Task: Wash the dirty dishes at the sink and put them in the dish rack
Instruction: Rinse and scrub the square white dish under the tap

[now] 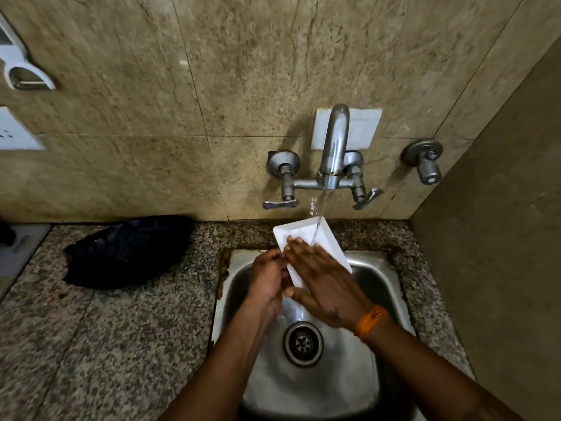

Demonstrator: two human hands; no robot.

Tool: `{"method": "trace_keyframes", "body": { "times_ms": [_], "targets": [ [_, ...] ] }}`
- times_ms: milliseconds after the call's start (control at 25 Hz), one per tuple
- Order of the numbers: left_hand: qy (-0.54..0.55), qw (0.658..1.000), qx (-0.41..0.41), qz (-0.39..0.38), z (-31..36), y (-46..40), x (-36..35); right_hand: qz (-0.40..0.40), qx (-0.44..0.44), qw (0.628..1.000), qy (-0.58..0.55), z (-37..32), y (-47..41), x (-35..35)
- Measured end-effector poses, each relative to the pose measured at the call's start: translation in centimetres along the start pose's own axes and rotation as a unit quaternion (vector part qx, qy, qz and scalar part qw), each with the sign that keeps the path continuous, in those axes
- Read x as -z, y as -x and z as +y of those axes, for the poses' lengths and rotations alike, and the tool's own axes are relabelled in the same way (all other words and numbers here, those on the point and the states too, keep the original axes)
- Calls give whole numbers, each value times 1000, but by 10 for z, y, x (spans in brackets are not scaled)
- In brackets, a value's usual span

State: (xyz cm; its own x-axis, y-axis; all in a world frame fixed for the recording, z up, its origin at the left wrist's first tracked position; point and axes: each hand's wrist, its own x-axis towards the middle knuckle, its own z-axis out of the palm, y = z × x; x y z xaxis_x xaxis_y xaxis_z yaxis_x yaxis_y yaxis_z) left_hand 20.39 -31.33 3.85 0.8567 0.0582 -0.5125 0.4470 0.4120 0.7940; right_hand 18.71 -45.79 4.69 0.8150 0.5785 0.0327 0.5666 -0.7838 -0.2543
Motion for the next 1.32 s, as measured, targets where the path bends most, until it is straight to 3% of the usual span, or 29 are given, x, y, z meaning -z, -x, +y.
{"method": "trace_keyframes", "body": {
  "times_ms": [160,400,600,760,840,880,920,960,1040,1080,1120,1200,1280,1320],
  "targets": [
    [60,998,4,16,1,0,1,53,-138,988,-45,26,-8,0],
    [204,973,68,87,-10,-4,18,22,11,998,-49,-29,19,-29],
    [249,962,66,86,-18,7,16,76,-135,984,-86,-4,18,-29],
    [237,963,85,99,-29,3,21,45,-82,993,-69,-24,28,-40],
    [261,957,77,97,-31,4,21,99,-143,978,-116,-8,27,-39],
    [267,956,73,95,-30,8,21,127,-225,946,-194,-2,25,-36],
    [270,956,71,89,-29,13,21,152,-305,889,-305,-1,21,-29],
    [274,955,69,87,-28,16,19,175,-357,806,-438,-2,18,-26],
    [281,954,73,77,-35,20,15,221,-360,599,-681,-8,11,-25],
    [274,955,81,78,-42,22,14,228,-367,512,-743,-12,9,-25],
    [266,956,91,78,-47,26,13,231,-383,454,-771,-14,8,-28],
    [207,970,102,72,-62,30,16,247,-428,411,-766,-17,13,-38],
    [21,990,49,131,-73,29,29,270,-450,424,-739,-22,24,-53],
    [-118,978,-13,170,-77,26,38,285,-454,440,-720,-23,29,-58]
  ]
}}
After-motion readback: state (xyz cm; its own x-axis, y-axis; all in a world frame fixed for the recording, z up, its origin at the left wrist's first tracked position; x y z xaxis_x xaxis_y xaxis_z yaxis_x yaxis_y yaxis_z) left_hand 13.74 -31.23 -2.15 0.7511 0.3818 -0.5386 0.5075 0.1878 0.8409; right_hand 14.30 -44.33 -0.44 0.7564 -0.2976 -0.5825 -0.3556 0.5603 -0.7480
